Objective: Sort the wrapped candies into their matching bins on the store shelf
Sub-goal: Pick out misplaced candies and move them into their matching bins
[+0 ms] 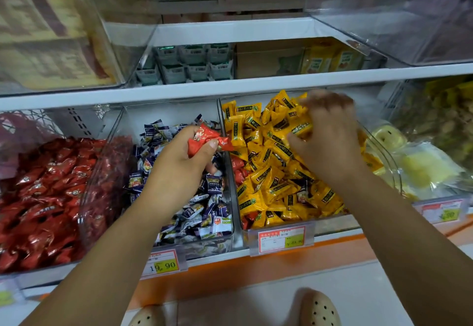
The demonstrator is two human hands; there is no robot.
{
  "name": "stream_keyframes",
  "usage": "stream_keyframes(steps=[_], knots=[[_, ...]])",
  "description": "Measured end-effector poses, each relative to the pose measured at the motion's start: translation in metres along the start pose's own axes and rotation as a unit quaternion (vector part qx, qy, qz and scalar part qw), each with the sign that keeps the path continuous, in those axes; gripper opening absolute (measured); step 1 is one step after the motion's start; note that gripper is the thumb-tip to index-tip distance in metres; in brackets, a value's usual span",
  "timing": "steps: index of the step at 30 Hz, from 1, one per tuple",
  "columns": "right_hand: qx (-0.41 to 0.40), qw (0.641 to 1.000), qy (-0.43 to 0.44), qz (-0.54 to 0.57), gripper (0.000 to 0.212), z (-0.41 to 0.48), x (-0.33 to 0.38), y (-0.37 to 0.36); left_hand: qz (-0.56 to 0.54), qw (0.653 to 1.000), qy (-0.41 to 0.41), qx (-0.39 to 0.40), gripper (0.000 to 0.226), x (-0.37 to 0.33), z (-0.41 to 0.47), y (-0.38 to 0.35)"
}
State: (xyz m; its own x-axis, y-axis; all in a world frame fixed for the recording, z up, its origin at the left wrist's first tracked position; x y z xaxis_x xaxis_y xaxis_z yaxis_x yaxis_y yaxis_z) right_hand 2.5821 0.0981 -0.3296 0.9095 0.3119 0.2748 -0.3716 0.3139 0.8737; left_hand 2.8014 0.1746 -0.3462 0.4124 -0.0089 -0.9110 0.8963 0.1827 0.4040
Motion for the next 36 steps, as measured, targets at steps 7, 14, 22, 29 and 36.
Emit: stream_keyframes(steps=[7,14,22,29,36], knots=[[0.353,0.928,0.104,0.062,0.058,-0.023,0.057,-0.058,0.02,1.0,-0.012,0.008,0.007,0.001,-0.002,0.002],[0.321,0.941,0.102,-0.028,0.082,-0.014,0.057,-0.089,0.024,0.999,-0.01,0.02,0.007,0.009,-0.008,0.011],[0.235,0.967,0.094,0.014,0.028,-0.009,0.054,-0.096,0.034,0.999,0.0,0.027,0.007,0.012,-0.012,0.018],[0.278,0.862,-0.105,0.411,0.026,-0.006,0.036,-0.058,0.007,0.999,0.018,0.036,0.009,0.015,-0.005,0.014],[0.309,0.841,-0.091,0.434,0.024,-0.011,0.033,-0.046,-0.084,0.995,0.038,0.047,0.014,0.011,-0.002,-0.001]])
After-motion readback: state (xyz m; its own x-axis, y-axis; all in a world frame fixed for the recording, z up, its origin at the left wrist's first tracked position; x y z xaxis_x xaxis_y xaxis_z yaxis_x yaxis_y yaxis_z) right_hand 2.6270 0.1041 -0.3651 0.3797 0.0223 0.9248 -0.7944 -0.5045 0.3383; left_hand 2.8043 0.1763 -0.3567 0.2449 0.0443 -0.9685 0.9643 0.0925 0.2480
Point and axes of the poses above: each hand's wrist, its own z-axis towards the middle knuckle, its own y-axis out of the back of the hand, x = y × z, the point moved 3 cm from there along z, towards the middle knuckle, and after that the axes turned 3 degrees about x, right-handed, at the moved point
